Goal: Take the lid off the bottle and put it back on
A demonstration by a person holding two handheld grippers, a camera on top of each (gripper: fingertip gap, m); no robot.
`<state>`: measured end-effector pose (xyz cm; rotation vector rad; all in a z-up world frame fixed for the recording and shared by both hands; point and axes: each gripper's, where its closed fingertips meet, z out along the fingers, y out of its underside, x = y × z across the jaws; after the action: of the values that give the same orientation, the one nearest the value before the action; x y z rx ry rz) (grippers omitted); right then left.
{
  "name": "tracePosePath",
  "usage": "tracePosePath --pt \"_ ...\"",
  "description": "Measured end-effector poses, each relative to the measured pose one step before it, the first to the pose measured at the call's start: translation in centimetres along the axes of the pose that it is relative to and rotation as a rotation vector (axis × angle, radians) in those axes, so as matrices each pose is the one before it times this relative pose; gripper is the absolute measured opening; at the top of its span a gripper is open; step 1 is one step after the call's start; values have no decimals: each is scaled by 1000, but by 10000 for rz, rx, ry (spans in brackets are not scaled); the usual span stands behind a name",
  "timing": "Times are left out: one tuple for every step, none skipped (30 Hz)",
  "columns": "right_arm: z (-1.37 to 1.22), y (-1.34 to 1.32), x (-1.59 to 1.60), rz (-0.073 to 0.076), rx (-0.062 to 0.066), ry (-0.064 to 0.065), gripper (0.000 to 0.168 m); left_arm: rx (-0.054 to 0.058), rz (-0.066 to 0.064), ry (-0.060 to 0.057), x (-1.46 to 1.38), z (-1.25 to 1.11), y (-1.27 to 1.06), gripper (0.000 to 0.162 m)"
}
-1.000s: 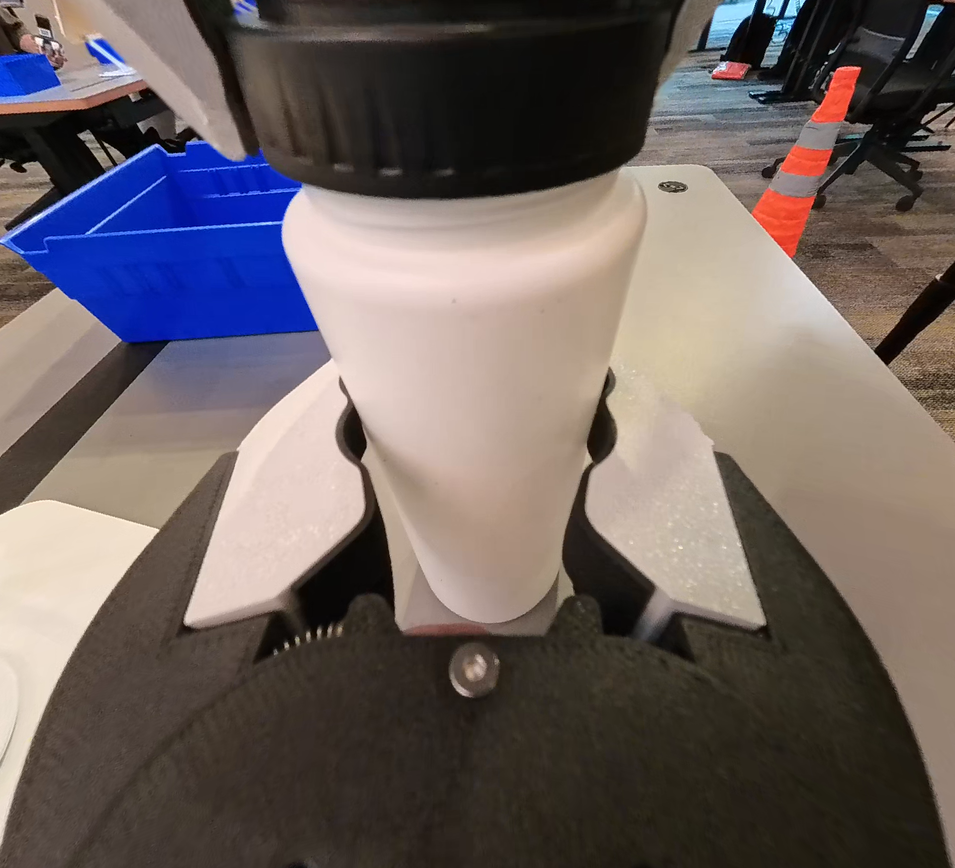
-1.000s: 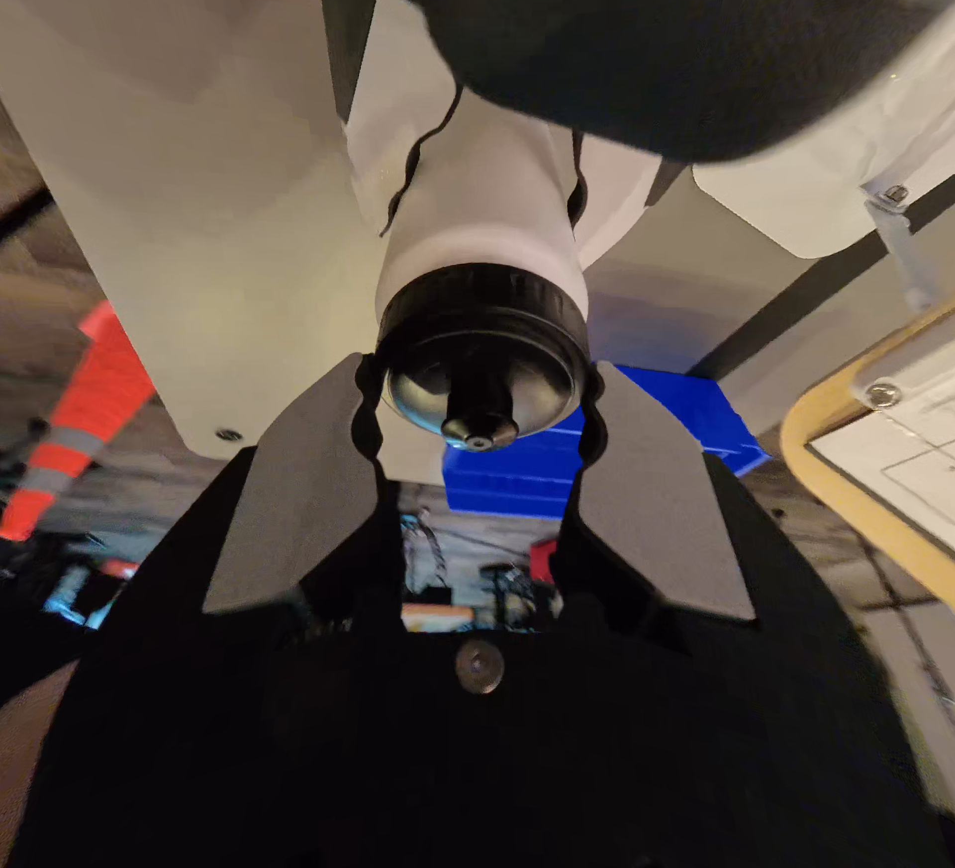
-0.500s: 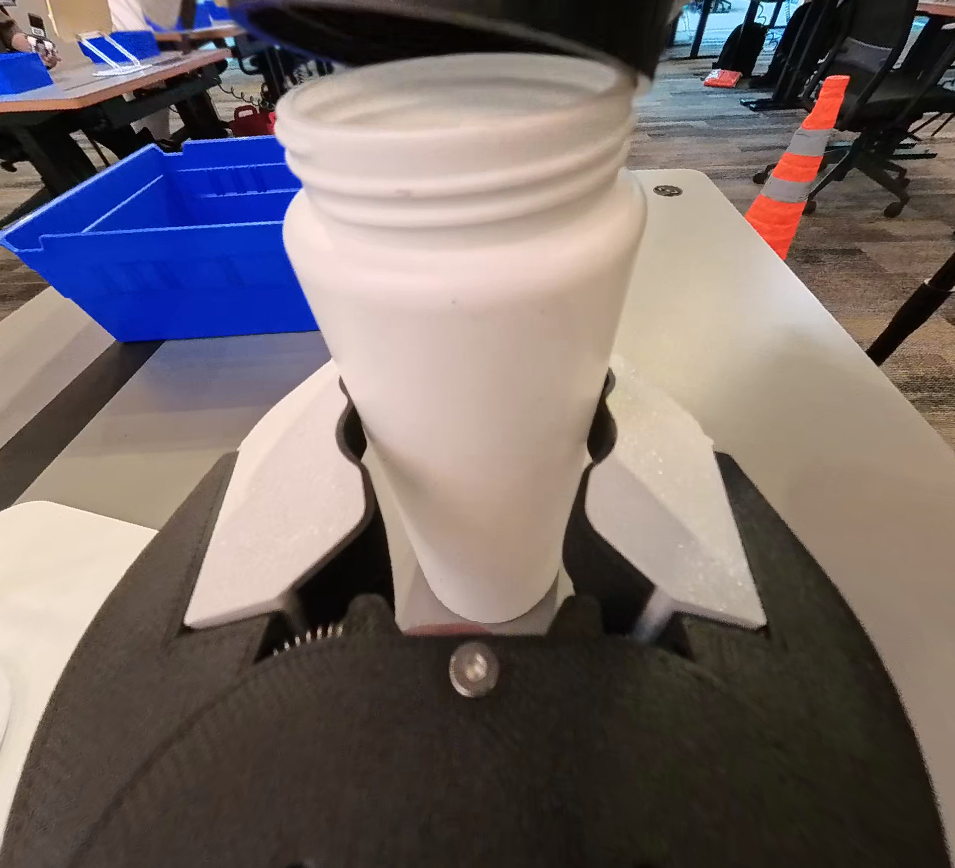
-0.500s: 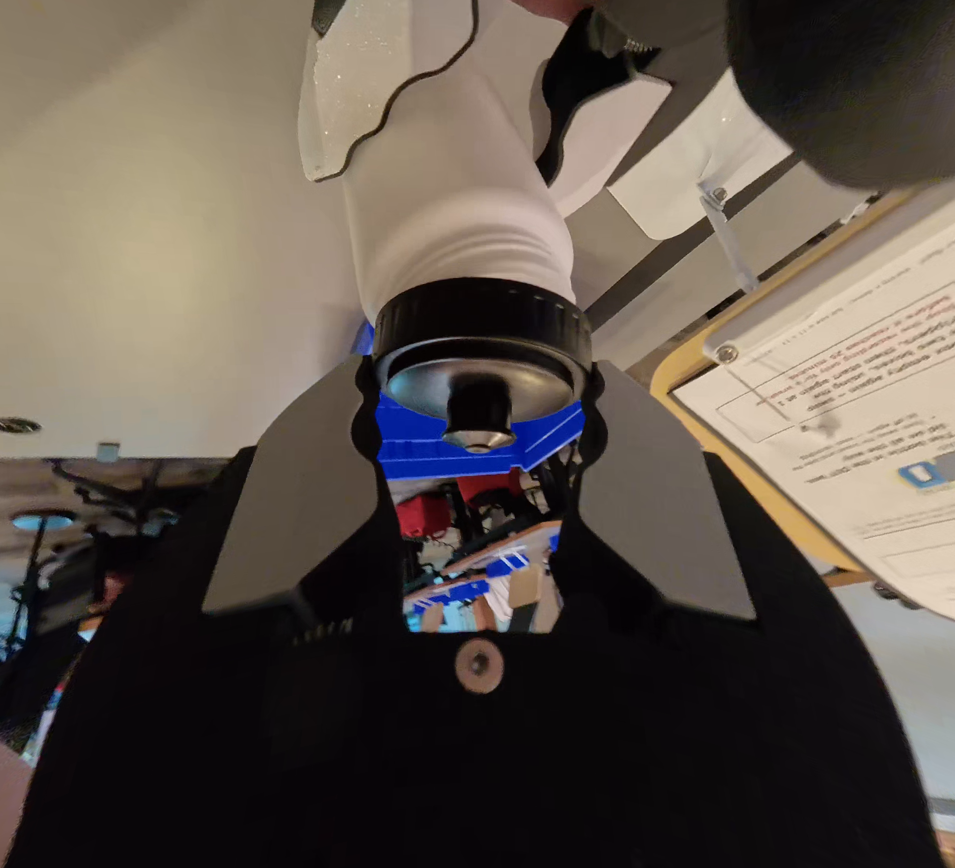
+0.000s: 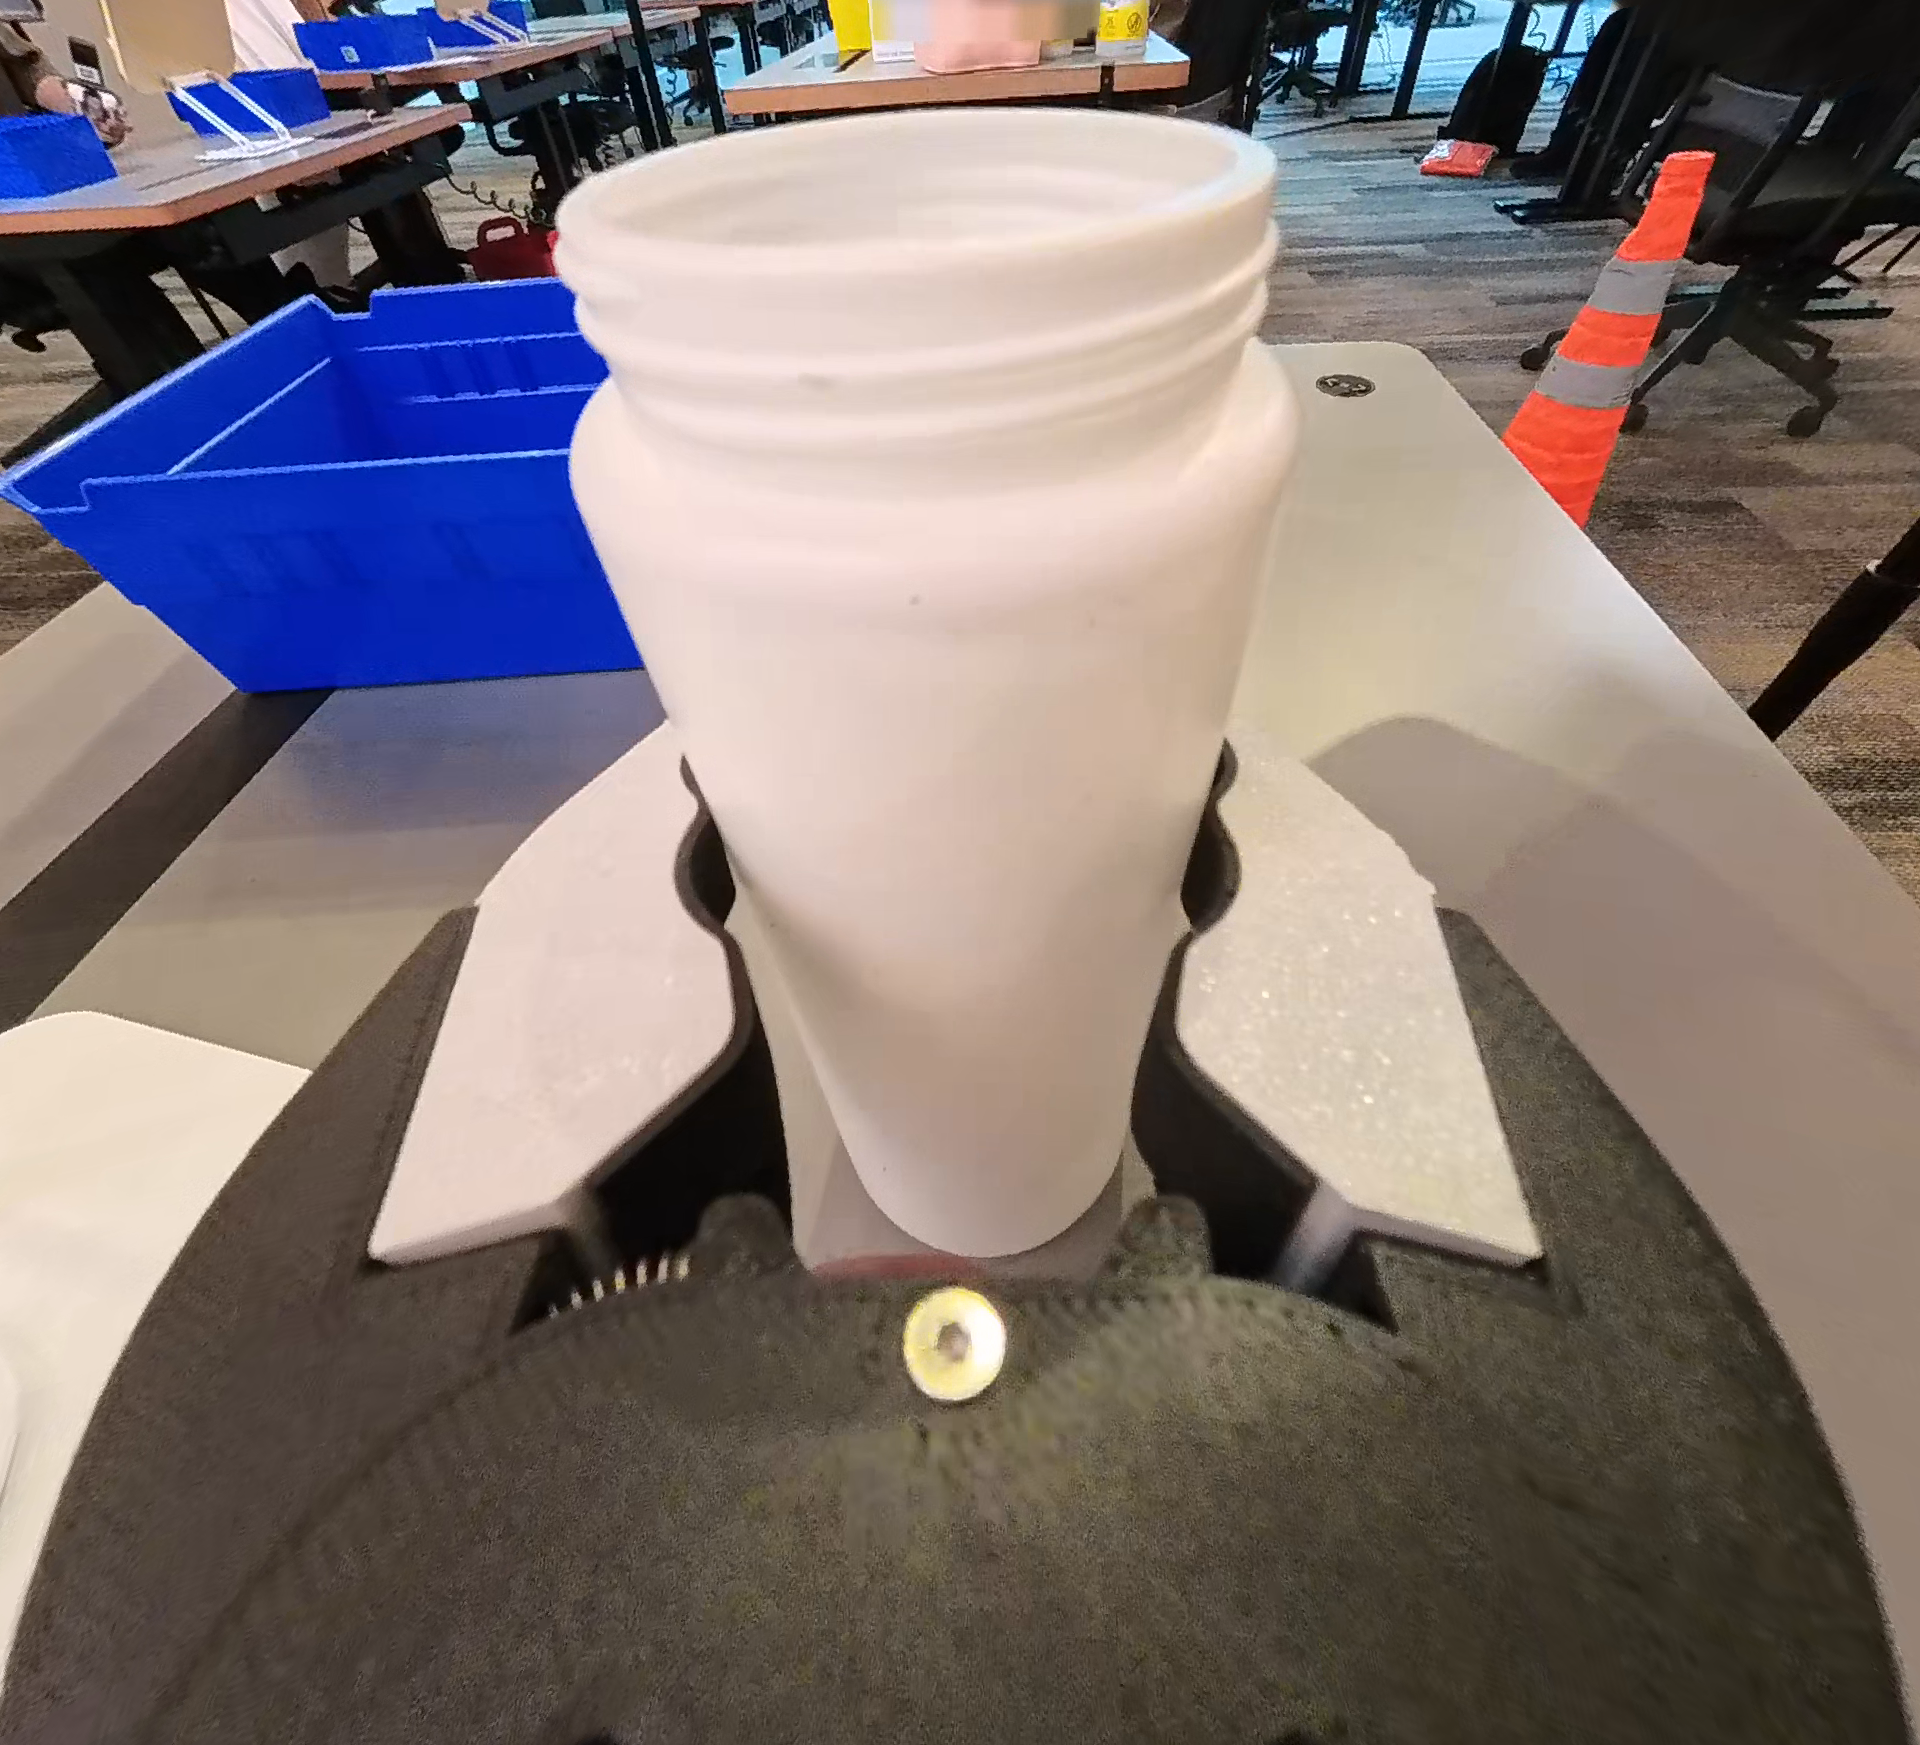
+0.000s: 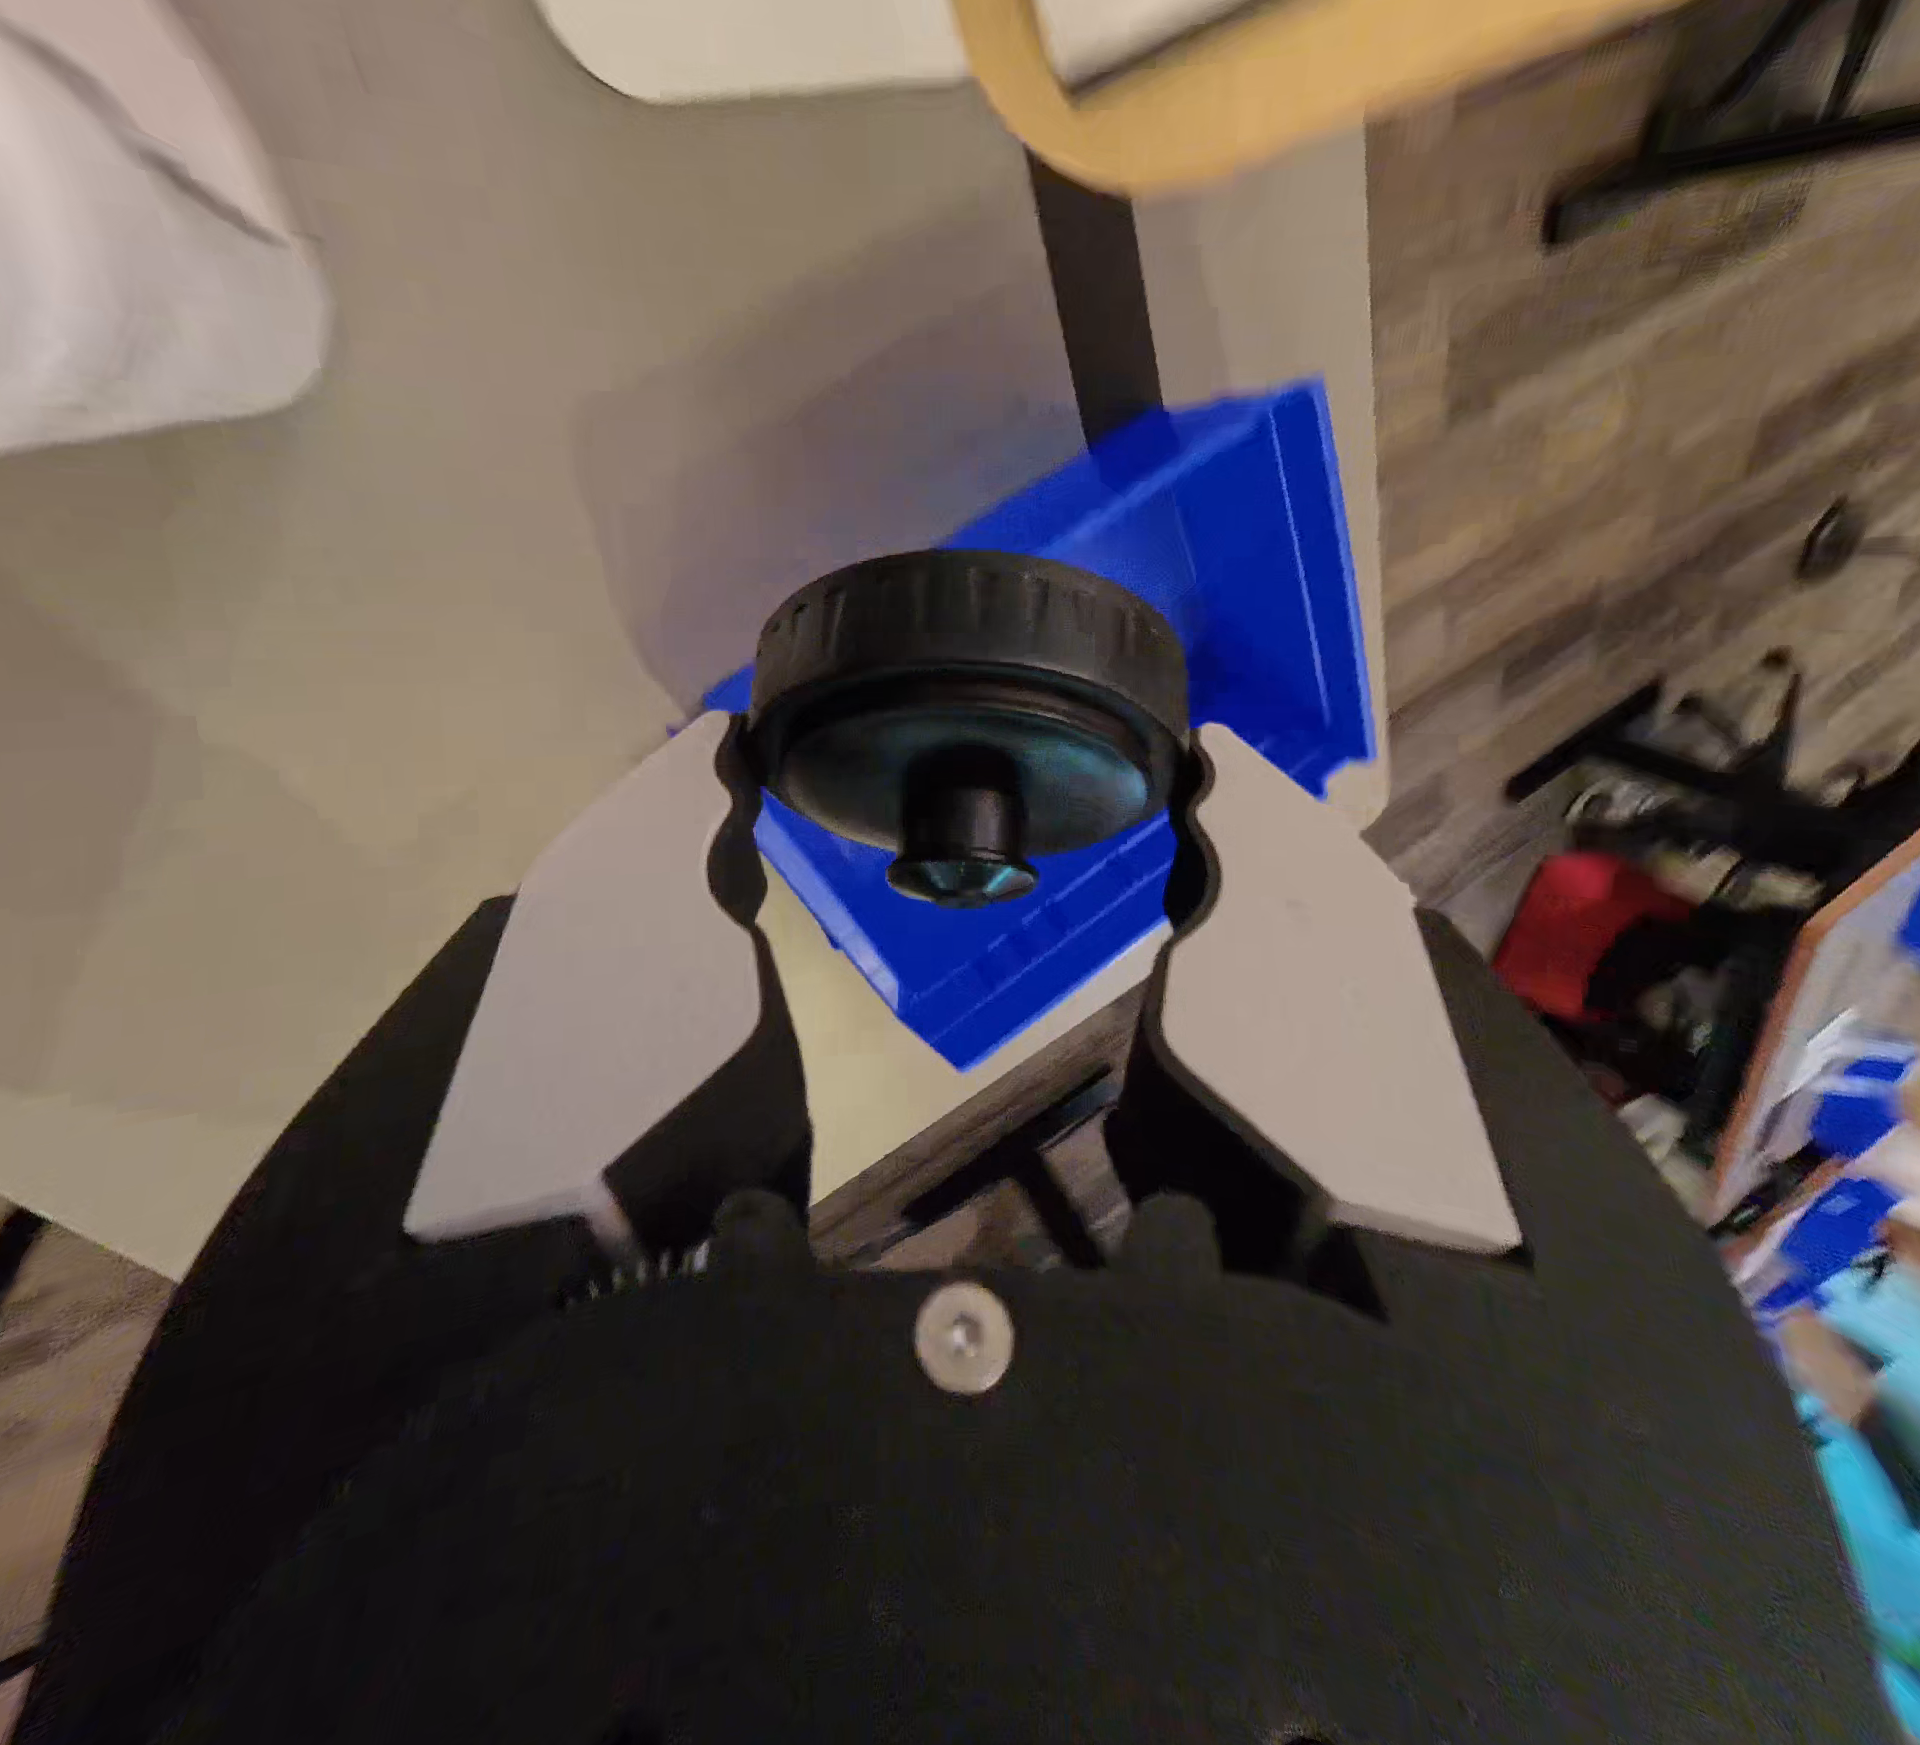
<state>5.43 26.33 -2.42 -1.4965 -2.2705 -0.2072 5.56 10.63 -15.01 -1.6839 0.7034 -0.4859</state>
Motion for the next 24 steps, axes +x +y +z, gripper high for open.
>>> tracePosePath --pt "1449 1298 1020 574 -317 -266 76 11 -11 7 3 25 -7 87" --pt "1674 1139 904 571 -360 -318 76 15 -9 4 5 8 2 87" --pt "1833 890 860 513 -346 -290 76 4 -16 22 26 19 2 86" --pt "1975 710 535 407 -347 -431 76 10 -123 86 70 62 51 86" --pt "2034 529 289 352 -344 -543 77 88 -10 4 14 27 -14 86" --pt "1990 295 440 320 -288 -414 77 14 -29 14 18 22 0 86" --pt "1917 194 463 257 -280 -337 77 -31 19 -9 2 0 14 86" --pt "1840 130 367 219 -277 -345 77 -26 10 -6 6 -5 -1 86" --pt "1693 93 341 266 -288 -334 77 11 4 -3 8 9 -5 86" --pt "1476 -68 385 233 -204 -260 77 13 -6 2 -8 -2 -4 86" --pt "1281 -202 213 168 -125 -296 77 0 -6 5 -18 -13 4 86" --pt "1121 -286 148 137 -81 -285 77 -5 -1 5 -7 -3 7 86" --pt "947 -311 187 90 -64 -179 77 3 1 0 7 9 -6 86" --pt "772 -234 203 25 -95 -68 77 7 -5 2 -1 -2 -7 86" --pt "571 -215 239 8 -60 10 77 0 -2 2 -10 1 0 86" --pt "276 -278 177 49 73 -12 77 -2 -2 3 5 -1 2 86" --pt "-23 -244 5 90 177 -98 82 0 0 -1 -2 0 -1 86" --pt "-328 -149 182 107 246 39 85 2 0 -1 -1 1 -2 86" --pt "-617 -220 153 108 399 44 90 3 0 3 4 4 6 86" --pt "-816 -213 3 117 467 -38 87 6 -3 4 -6 5 -8 86" --pt "-1022 -11 53 151 392 69 86 5 -2 2 -10 -8 7 86" --pt "-1278 143 55 119 343 231 84 7 -6 0 -3 -2 -7 86" --pt "-1543 -49 -435 -24 544 124 82 5 -3 -3 -2 6 3 86" --pt "-1745 -448 -1241 -235 875 -135 78 0 0 -6 -7 14 -4 86"
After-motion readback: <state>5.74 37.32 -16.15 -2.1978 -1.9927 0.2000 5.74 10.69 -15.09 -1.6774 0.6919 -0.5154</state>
